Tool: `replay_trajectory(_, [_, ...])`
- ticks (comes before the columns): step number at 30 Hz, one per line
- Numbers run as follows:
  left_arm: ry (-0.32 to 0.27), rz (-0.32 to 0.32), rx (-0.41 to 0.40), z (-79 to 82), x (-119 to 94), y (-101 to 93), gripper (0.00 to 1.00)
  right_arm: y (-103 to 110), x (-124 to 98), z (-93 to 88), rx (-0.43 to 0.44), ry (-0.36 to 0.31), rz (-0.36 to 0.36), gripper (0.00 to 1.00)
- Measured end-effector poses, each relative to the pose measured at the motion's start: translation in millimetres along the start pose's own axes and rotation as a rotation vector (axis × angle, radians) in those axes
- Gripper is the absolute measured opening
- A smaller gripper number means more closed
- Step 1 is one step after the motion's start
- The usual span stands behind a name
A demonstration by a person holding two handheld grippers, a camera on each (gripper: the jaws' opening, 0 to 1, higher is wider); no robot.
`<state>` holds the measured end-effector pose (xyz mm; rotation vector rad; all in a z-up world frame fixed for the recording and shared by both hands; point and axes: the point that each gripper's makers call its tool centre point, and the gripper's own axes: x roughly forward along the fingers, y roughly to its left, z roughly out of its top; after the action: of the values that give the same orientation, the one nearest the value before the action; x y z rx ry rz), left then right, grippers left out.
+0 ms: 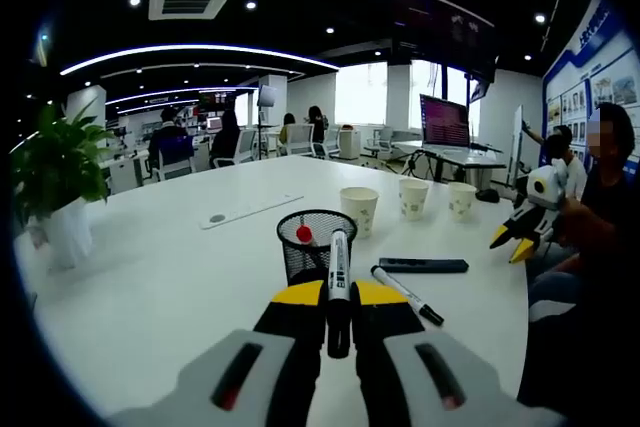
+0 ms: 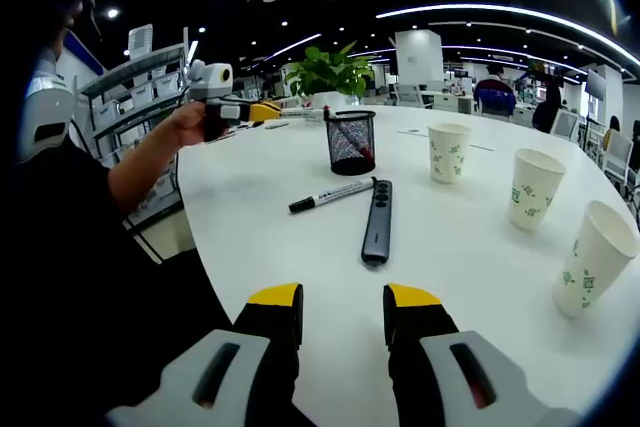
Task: Place the scattered laser pointers and whiteboard markers into the pen holder and stack the scattered paper cups together
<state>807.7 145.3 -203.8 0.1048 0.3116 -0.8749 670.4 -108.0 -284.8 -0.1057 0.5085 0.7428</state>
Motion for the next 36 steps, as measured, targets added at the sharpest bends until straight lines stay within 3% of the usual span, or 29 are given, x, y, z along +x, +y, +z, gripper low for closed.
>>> replay_trajectory(36, [-0.054, 0.012, 0.008, 37.0, 26, -0.3, 0.13, -3, -2, -11.8, 0.029, -0.002, -0.004, 0.35])
